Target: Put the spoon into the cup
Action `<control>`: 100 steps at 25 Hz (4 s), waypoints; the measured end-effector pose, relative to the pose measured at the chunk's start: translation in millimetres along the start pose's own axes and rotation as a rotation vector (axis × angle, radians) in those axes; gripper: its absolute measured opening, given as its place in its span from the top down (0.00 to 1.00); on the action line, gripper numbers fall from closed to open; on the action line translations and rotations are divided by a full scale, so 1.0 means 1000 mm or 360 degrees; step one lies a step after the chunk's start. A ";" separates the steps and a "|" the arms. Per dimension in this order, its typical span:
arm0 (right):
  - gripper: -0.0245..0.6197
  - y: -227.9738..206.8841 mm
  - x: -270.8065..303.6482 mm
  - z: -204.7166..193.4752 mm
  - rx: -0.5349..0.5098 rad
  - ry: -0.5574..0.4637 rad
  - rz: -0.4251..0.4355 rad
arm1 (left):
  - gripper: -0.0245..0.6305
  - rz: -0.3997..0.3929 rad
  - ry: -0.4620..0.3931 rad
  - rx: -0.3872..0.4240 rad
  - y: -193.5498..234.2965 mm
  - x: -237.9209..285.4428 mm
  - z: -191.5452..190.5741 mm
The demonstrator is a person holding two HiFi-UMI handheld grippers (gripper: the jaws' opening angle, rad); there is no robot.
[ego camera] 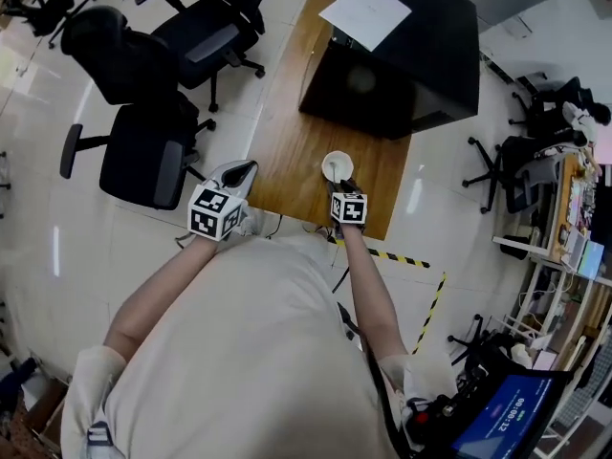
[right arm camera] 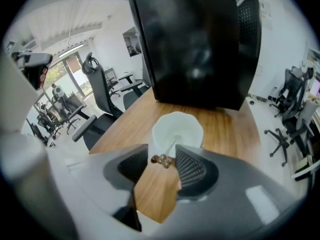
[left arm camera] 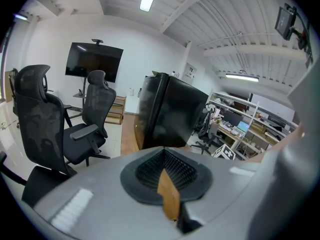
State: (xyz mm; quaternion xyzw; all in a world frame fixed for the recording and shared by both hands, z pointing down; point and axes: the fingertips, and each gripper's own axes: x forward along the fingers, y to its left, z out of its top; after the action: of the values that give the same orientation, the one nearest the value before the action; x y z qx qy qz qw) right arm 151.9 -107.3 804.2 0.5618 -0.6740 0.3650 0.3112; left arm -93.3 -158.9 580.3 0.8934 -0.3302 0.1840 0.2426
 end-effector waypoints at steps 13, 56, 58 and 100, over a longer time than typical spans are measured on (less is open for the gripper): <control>0.65 0.033 -0.052 0.034 0.0159 -0.0183 -0.0001 | 0.96 -0.0129 -0.0045 -0.0042 0.024 -0.002 0.010; 0.69 -0.004 -0.377 -0.113 0.0198 -0.0984 0.0189 | 0.96 0.0191 0.0012 -0.0196 -0.226 -0.118 -0.177; 0.69 -0.011 -0.384 -0.126 0.0177 -0.0981 0.0118 | 0.96 0.0183 0.0035 -0.0198 -0.237 -0.117 -0.188; 0.75 0.063 -0.408 -0.148 0.0326 -0.1338 0.0202 | 0.96 0.0009 0.0032 0.0065 -0.223 -0.155 -0.176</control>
State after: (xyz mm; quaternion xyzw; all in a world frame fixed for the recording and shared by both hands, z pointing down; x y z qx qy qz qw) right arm 162.4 240.2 536.4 0.6469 -0.7356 0.1881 -0.0706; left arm -81.5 164.6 578.3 0.8954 -0.3264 0.2004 0.2272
